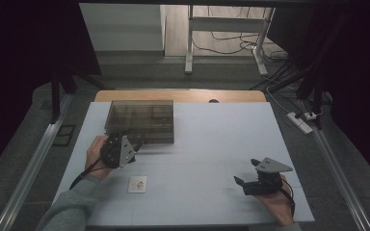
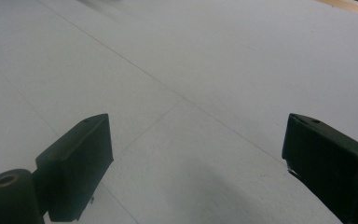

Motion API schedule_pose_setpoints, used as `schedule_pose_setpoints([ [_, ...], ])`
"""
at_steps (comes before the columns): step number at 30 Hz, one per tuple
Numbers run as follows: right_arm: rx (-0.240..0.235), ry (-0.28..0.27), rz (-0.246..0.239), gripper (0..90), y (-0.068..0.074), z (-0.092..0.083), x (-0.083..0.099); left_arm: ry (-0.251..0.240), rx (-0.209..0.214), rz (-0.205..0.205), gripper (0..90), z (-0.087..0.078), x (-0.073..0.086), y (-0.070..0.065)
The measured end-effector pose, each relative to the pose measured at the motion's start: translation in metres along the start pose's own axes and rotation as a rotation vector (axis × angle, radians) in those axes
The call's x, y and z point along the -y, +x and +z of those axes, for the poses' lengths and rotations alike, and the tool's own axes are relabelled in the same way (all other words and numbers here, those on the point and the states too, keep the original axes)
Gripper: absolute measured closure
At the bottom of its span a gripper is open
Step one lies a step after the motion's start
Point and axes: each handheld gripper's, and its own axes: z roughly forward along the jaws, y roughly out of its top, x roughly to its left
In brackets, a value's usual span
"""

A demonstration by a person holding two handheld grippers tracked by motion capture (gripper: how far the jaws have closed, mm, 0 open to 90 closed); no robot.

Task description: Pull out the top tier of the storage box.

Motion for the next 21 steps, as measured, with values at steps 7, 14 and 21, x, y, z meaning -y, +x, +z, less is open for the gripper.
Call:
schedule_pose_setpoints([
  [7, -0.004, 0.004, -0.003, 8.0, 0.000, 0.001, 0.000, 0.000, 0.044, -0.040, 35.3, 0.000, -0.002, 0.008],
  [14, -0.005, 0.005, -0.004, 8.1, 0.000, 0.001, 0.000, -0.004, 0.051, -0.043, 34.2, 0.001, -0.006, 0.012],
  [21, -0.003, 0.007, -0.006, 8.1, 0.000, 0.002, 0.000, -0.018, 0.068, -0.058, 32.3, 0.002, -0.007, 0.016],
])
